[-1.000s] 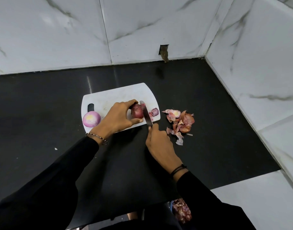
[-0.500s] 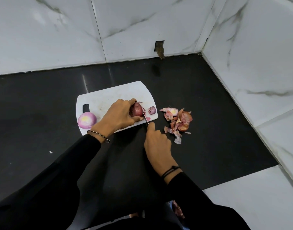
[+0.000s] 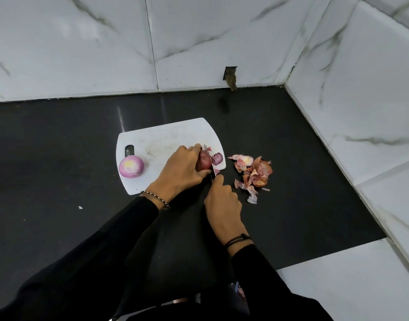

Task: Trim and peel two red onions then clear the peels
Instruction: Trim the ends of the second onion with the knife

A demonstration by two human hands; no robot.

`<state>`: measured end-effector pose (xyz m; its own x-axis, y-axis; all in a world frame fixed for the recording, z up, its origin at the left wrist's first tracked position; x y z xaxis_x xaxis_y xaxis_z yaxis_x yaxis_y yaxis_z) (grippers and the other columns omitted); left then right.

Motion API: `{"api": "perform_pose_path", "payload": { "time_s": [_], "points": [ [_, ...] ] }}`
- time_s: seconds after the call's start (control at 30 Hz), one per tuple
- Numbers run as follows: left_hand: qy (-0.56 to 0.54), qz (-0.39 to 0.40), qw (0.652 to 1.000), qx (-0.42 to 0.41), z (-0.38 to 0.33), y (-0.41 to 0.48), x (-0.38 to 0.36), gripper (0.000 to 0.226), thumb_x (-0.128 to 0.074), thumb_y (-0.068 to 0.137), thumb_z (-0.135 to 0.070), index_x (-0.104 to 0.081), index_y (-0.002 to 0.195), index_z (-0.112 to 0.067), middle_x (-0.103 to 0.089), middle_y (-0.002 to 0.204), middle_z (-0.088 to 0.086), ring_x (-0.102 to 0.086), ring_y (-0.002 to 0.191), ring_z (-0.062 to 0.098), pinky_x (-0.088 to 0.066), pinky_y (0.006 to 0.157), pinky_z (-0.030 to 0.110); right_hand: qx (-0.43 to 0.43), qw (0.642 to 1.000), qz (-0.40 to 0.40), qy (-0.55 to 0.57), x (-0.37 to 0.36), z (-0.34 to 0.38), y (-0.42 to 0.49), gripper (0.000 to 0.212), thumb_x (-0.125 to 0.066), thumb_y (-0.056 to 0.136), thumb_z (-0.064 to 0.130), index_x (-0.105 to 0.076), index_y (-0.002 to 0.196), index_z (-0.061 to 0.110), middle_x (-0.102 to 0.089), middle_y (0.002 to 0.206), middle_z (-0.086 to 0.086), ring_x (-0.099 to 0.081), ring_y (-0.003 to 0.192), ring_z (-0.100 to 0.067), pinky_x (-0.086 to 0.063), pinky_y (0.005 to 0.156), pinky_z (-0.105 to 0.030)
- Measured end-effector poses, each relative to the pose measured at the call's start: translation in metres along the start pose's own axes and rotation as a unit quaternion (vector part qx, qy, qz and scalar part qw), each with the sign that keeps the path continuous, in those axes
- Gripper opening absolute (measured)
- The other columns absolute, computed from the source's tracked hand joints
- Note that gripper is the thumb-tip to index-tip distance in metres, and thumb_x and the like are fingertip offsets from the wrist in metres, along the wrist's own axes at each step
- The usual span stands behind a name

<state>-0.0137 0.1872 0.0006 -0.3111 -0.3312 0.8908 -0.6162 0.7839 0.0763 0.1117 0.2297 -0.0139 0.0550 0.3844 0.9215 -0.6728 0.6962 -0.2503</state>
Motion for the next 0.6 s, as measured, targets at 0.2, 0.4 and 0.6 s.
{"api": "perform_pose_path", "payload": {
  "time_s": [0.2,0.4,0.6],
  "points": [
    [-0.005,0.002,1.000,0.014,-0.004,-0.002,0.003,0.048,-0.069,0.087,-0.043,-0.055,0.115,-0.006,-0.065,0.107,0.016,-0.056,0.100,0.030,-0.036,0.072,0.027,0.021,0.998,-0.031,-0.041,0.007,0.010,0.011,0.025,-0.031,0.105,0.011,-0.041,0.128,0.010,-0.064,0.121,-0.010,-0.064,0.113,-0.033,-0.050,0.083,-0.041],
    [0.011,0.011,1.000,0.020,-0.005,-0.003,0.003,0.050,-0.069,0.087,-0.043,-0.054,0.116,-0.005,-0.065,0.108,0.017,-0.057,0.101,0.031,-0.037,0.072,0.028,0.030,0.997,-0.031,-0.065,0.002,0.002,0.004,0.030,-0.033,0.105,0.010,-0.037,0.135,0.011,-0.066,0.117,-0.011,-0.066,0.109,-0.033,-0.051,0.080,-0.041],
    [0.027,0.014,0.999,0.017,-0.009,-0.002,0.002,0.047,-0.067,0.088,-0.042,-0.054,0.114,-0.004,-0.065,0.107,0.017,-0.056,0.103,0.031,-0.044,0.075,0.032,0.031,0.996,-0.038,-0.080,0.002,0.003,0.010,0.026,-0.035,0.104,0.008,-0.039,0.129,0.011,-0.067,0.116,-0.010,-0.067,0.108,-0.031,-0.050,0.078,-0.039]
  ]
}}
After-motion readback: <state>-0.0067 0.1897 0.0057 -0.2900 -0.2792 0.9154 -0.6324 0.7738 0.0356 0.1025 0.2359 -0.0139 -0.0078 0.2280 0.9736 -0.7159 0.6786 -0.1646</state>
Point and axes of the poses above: each hand's wrist, its own y-axis towards the middle knuckle, its own x-axis out of the back of the hand, z = x × y, the point moved 5 cm from there along y, towards the middle knuckle
